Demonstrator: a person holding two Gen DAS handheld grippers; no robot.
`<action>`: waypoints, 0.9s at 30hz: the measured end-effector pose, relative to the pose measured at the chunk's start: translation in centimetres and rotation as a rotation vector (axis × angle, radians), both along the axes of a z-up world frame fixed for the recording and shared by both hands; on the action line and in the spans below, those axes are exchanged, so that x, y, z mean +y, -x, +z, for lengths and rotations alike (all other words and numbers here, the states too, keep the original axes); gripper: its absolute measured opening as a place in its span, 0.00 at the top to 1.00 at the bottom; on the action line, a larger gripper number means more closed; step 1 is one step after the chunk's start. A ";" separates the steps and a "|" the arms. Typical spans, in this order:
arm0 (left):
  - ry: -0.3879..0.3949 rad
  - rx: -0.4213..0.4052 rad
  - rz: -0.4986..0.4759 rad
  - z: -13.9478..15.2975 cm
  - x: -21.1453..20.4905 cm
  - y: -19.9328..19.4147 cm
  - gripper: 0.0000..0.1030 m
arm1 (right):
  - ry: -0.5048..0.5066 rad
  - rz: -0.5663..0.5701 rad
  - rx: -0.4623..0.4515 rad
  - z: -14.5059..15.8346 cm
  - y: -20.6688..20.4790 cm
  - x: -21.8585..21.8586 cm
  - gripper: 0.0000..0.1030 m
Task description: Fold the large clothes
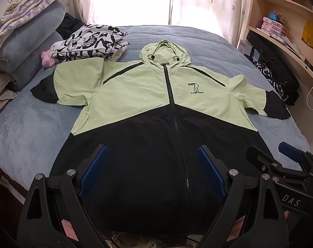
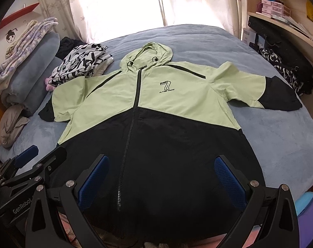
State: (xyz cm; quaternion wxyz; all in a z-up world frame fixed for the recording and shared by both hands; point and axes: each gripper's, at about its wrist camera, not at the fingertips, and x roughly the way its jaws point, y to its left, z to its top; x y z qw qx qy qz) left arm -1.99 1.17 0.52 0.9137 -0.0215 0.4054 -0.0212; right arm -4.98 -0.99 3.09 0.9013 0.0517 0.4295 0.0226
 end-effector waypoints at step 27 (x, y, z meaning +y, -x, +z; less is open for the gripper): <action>0.010 -0.011 -0.015 0.0 0.2 -0.4 0.16 | -0.020 0.009 -0.018 -0.1 0.4 0.4 0.00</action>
